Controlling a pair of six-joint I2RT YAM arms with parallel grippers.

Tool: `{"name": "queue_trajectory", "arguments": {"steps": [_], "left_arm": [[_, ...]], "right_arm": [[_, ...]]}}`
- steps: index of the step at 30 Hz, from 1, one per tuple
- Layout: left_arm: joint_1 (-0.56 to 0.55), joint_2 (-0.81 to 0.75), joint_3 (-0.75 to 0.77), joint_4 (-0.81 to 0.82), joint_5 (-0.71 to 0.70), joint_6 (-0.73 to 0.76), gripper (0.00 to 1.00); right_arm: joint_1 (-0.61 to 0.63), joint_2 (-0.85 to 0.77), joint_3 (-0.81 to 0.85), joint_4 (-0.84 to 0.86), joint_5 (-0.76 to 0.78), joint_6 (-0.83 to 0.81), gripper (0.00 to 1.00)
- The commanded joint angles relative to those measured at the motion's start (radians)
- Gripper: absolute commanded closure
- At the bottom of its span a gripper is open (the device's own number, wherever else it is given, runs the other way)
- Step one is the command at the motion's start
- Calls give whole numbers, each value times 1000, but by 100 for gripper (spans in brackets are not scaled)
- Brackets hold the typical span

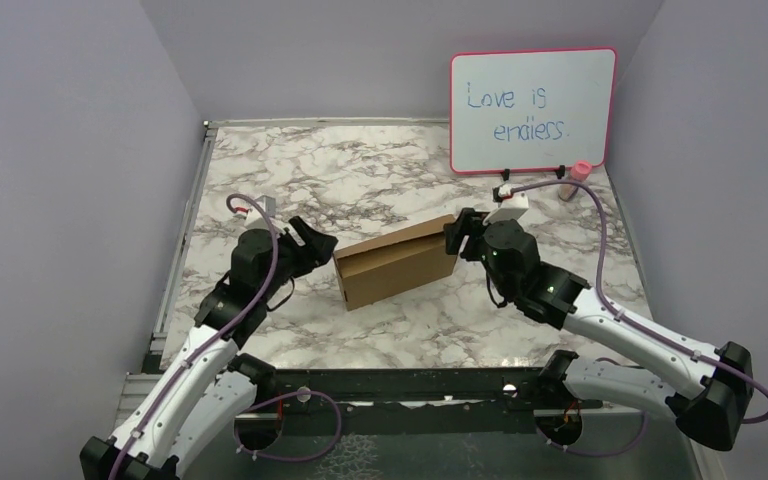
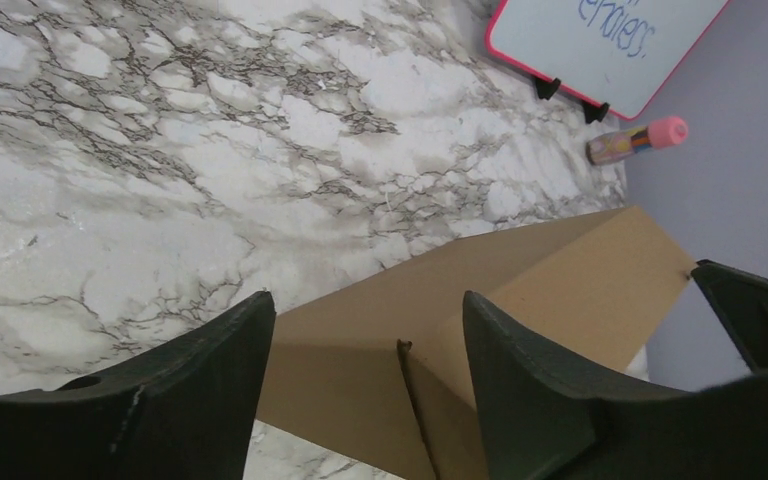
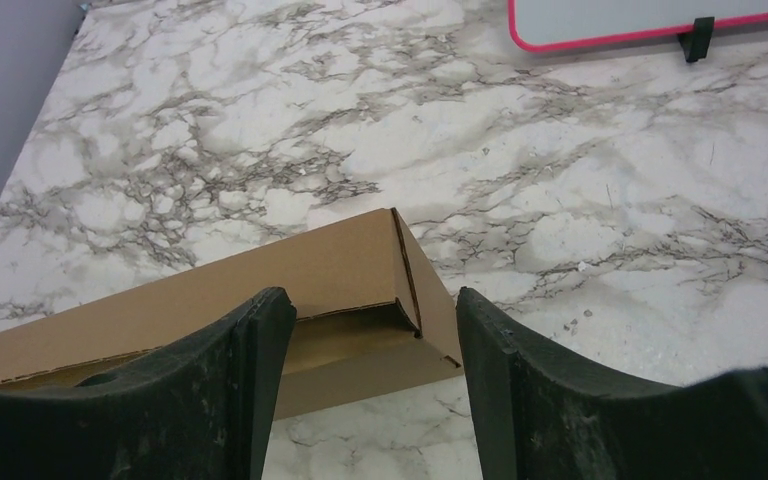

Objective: Fold the paper box

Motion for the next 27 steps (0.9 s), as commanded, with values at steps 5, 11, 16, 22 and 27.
{"name": "queue_trajectory", "arguments": {"steps": [5,11,16,22,27], "left_arm": [[-1,-133,-21,-20,-1,-273,22],[-1,-156,-98,63,85,-416,22],[-1,-139,-124,96,165,-484,25],[-1,-123,-149,93,245,-541,27],[-1,-95,-184,142,287,-578,33]], "right_arm": [[-24,33,68,63,-73,-54,31],[-39,41,44,74,-74,-38,31],[-42,43,29,56,-87,-24,31],[-42,71,-10,51,-140,17,32],[-41,97,-51,77,-175,48,33]]}}
